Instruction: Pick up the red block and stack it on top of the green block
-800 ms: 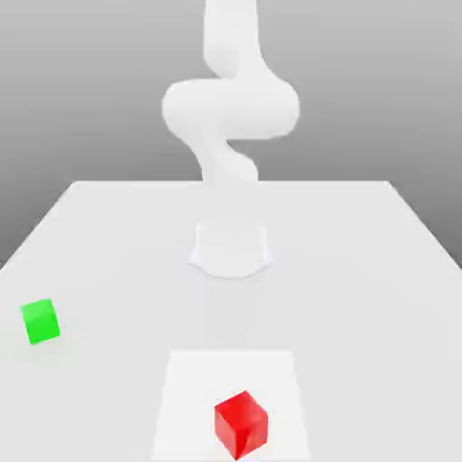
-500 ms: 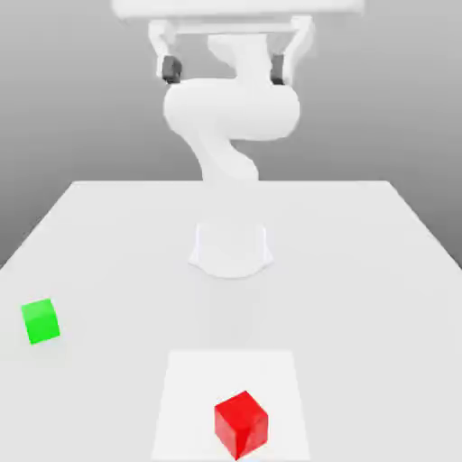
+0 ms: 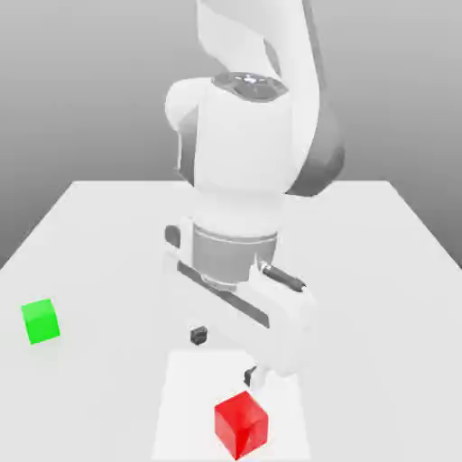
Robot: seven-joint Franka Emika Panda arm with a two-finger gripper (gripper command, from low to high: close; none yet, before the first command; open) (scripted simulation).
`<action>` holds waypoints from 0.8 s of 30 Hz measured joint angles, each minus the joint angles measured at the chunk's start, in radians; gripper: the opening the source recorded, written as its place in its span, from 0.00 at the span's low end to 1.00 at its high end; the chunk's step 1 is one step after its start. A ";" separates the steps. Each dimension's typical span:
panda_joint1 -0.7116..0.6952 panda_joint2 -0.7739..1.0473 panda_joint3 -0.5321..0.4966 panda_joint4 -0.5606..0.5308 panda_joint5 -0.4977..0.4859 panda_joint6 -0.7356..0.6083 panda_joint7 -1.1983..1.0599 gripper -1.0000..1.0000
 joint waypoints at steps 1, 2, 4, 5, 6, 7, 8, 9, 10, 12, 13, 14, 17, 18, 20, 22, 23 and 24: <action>0.002 0.031 0.000 -0.005 0.012 0.019 0.019 0.50; 0.008 0.065 -0.007 -0.004 0.007 0.043 0.037 0.50; 0.026 0.135 -0.031 0.005 -0.024 0.098 0.070 0.50; 0.041 0.172 -0.049 0.010 -0.043 0.127 0.086 0.50; 0.058 0.208 -0.070 0.016 -0.062 0.156 0.101 0.50; 0.067 0.228 -0.082 0.019 -0.073 0.172 0.109 0.00; 0.067 0.228 -0.082 0.019 -0.073 0.172 0.109 0.00; 0.067 0.228 -0.082 0.019 -0.073 0.173 0.109 0.00; 0.067 0.228 -0.082 0.019 -0.073 0.173 0.110 0.00; 0.067 0.228 -0.082 0.019 -0.073 0.175 0.110 0.00; 0.073 0.238 -0.088 0.021 -0.076 0.182 0.112 0.00; 0.067 0.225 -0.081 0.018 -0.068 0.171 0.106 0.00; 0.038 0.134 -0.041 0.003 -0.012 0.099 0.065 0.00; 0.032 0.100 -0.030 -0.003 0.010 0.071 0.049 0.00; -0.003 0.044 -0.044 -0.021 0.039 0.032 0.027 0.00; -0.059 0.012 -0.095 -0.046 0.052 0.021 0.016 0.00; -0.087 -0.003 -0.123 -0.058 0.057 0.017 0.012 0.00; -0.116 -0.019 -0.151 -0.072 0.063 0.014 0.007 0.00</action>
